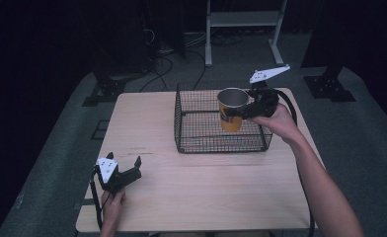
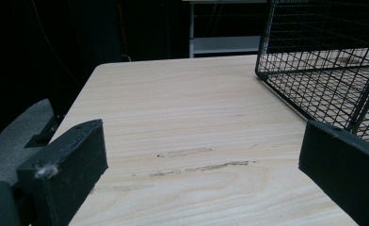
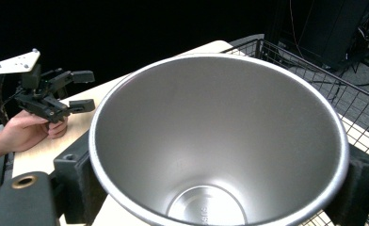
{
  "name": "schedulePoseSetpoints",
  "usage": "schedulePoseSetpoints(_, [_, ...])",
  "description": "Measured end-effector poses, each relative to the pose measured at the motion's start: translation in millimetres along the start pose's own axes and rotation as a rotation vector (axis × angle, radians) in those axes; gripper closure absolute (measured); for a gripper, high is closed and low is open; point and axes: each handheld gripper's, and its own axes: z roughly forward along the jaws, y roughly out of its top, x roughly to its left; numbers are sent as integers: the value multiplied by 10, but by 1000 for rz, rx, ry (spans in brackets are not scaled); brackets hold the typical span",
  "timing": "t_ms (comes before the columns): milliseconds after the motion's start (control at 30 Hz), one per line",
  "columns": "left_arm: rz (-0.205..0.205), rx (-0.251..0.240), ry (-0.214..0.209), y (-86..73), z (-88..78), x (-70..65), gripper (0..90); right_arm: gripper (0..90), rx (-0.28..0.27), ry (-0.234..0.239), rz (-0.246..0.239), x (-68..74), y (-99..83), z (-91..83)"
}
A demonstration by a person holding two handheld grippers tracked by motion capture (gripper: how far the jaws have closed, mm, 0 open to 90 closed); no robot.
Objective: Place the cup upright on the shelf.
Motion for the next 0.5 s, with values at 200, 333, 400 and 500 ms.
schedulePoseSetpoints(200, [-3,-1,1,0,0,1,8,123,10,-6,15,-60,24,78])
schedulePoseSetpoints(333, [-4,-1,1,0,0,1,8,123,22,-9,13,-107,36,162])
schedulePoseSetpoints(400, [-6,-1,1,0,1,2,8,123,27,-14,15,-127,43,204])
schedulePoseSetpoints(500, [-6,-1,0,0,0,3,8,123,33,-14,16,-142,50,236])
